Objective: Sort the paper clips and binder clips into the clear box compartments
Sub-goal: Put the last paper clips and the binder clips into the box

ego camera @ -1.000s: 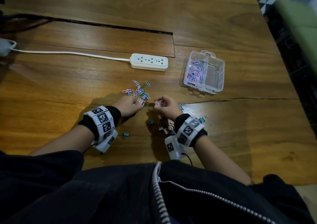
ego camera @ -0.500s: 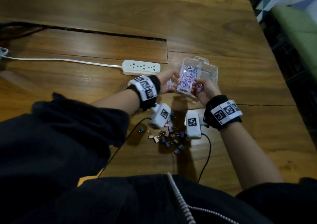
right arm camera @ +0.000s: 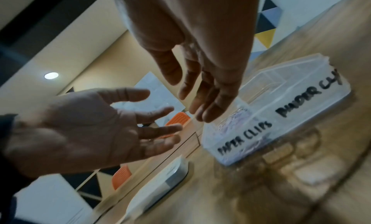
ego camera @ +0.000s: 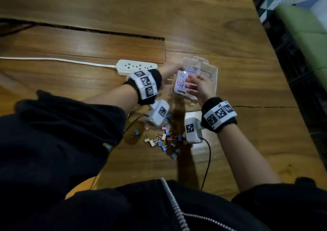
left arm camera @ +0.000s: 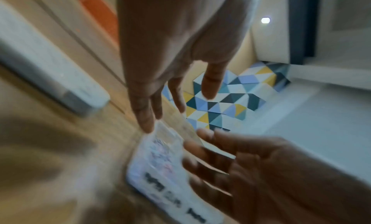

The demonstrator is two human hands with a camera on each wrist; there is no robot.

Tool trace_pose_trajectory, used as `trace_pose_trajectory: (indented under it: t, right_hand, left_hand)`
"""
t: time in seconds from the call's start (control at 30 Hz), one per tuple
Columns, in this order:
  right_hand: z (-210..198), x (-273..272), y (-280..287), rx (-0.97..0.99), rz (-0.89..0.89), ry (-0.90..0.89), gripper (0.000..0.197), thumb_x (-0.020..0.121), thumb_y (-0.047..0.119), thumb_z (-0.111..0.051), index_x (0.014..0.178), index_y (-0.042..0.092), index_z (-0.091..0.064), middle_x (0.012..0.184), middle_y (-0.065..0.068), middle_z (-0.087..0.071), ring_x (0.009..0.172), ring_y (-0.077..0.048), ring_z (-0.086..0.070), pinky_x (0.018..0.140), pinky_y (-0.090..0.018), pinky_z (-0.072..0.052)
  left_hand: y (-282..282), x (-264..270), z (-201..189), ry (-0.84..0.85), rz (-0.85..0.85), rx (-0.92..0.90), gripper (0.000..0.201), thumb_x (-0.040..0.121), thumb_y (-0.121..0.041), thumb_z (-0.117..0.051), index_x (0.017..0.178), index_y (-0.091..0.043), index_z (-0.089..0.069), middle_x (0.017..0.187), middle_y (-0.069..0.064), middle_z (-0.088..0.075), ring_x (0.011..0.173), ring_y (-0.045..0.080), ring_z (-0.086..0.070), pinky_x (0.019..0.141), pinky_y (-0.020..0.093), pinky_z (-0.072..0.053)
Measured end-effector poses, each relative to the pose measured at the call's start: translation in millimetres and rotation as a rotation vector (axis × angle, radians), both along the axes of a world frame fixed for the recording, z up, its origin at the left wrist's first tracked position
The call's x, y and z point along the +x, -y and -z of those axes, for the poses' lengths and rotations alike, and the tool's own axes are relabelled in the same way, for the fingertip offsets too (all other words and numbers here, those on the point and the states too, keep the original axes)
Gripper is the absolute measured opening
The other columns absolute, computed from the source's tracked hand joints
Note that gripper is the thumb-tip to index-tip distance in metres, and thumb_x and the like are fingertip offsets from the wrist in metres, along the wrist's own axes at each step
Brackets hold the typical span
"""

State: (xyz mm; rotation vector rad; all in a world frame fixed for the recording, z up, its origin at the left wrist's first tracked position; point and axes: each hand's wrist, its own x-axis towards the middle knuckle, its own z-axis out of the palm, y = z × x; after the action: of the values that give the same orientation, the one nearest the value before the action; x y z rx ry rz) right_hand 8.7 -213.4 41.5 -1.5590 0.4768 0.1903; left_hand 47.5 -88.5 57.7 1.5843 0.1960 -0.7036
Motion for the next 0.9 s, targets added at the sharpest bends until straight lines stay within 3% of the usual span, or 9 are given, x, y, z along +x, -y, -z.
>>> trace_pose_trajectory:
  t: [0.13,0.2,0.3,0.4,0.47,0.53,0.7,0.83,0.9]
  right_hand:
    - [8.3,-34.8,-36.4,-0.181,-0.27,-0.002,0.022,0.09,0.003,-0.05,0.074,0.018,-0.05,0.074,-0.001,-0.054,0.06,-0.01,-0.048,0.054,-0.019,-0.041]
    - [14.8,-49.3,-61.7,-0.271,-0.453,-0.007,0.023,0.089,0.001,-0.052,0.074,0.019,-0.051,0.076,0.001,-0.054,0.065,-0.011,-0.05,0.052,-0.012,-0.044]
    - [31.1,-59.0,-96.8,-0.462,-0.69,-0.044,0.01,0.088,0.005,-0.055,0.094,0.01,-0.059,0.087,0.003,-0.055,0.082,-0.016,-0.054,0.075,-0.026,-0.051]
    - [45.7,-57.8,-121.6,-0.719,-0.77,-0.053,0.042,0.085,0.006,-0.057,0.125,0.014,-0.051,0.118,-0.009,-0.048,0.111,-0.024,-0.049,0.1,-0.04,-0.044]
    - [47.5,-54.2,-134.1,-0.72,-0.708,-0.05,0.055,0.083,0.001,-0.055,0.133,0.02,-0.043,0.129,-0.011,-0.039,0.119,-0.027,-0.043,0.102,-0.037,-0.041]
    - [48.3,-48.3,-142.7,-0.7,-0.657,-0.064,0.057,0.083,0.0,-0.056,0.133,0.024,-0.043,0.127,-0.011,-0.037,0.116,-0.028,-0.045,0.093,-0.031,-0.043]
    - [53.0,-43.5,-146.9,-0.843,-0.721,-0.049,0.029,0.08,0.006,-0.062,0.11,0.007,-0.059,0.1,-0.008,-0.032,0.108,-0.033,-0.05,0.097,-0.035,-0.043]
    - [54.5,-46.5,-132.8,-0.817,-0.633,-0.07,0.007,0.079,0.008,-0.065,0.085,0.005,-0.065,0.089,-0.009,-0.053,0.104,-0.028,-0.056,0.083,-0.029,-0.044]
    - [51.1,-50.2,-123.5,-0.829,-0.714,-0.131,0.002,0.079,0.011,-0.066,0.077,0.011,-0.066,0.077,-0.007,-0.063,0.082,-0.013,-0.064,0.069,-0.024,-0.046]
  left_hand:
    - [-69.8,-20.9,18.8,0.162,0.187,0.403,0.028,0.088,-0.017,-0.054,0.115,-0.011,-0.055,0.113,0.004,-0.053,0.096,0.02,-0.053,0.078,0.037,-0.053]
    - [-104.3,-36.4,31.8,0.191,0.279,0.555,0.021,0.085,-0.007,-0.057,0.106,-0.012,-0.056,0.112,0.006,-0.056,0.089,0.019,-0.054,0.075,0.031,-0.049]
    - [-141.9,-51.0,52.1,0.192,0.442,0.855,0.033,0.079,-0.009,-0.067,0.11,-0.011,-0.057,0.121,0.011,-0.056,0.107,0.027,-0.054,0.091,0.036,-0.046]
    - [-156.2,-62.5,62.9,0.184,0.43,1.035,0.048,0.076,-0.019,-0.072,0.118,-0.012,-0.051,0.123,0.012,-0.052,0.114,0.03,-0.048,0.096,0.04,-0.045]
    - [-156.1,-68.7,69.6,0.215,0.386,1.047,0.06,0.071,-0.031,-0.075,0.12,-0.009,-0.049,0.124,0.015,-0.049,0.115,0.032,-0.046,0.097,0.042,-0.044]
    - [-150.1,-73.9,75.4,0.268,0.384,1.05,0.069,0.068,-0.041,-0.075,0.121,-0.007,-0.048,0.126,0.017,-0.045,0.118,0.032,-0.043,0.099,0.042,-0.042]
    - [-130.6,-83.3,79.0,0.385,0.363,1.047,0.062,0.071,-0.036,-0.072,0.12,-0.005,-0.048,0.126,0.017,-0.042,0.122,0.033,-0.037,0.101,0.042,-0.038]
    - [-123.8,-83.7,75.2,0.391,0.304,0.995,0.045,0.077,-0.029,-0.069,0.112,-0.005,-0.054,0.124,0.016,-0.044,0.118,0.032,-0.043,0.097,0.043,-0.042]
    - [-122.4,-82.4,72.2,0.397,0.312,0.988,0.029,0.083,-0.02,-0.063,0.107,-0.003,-0.058,0.121,0.018,-0.046,0.114,0.034,-0.048,0.096,0.042,-0.043]
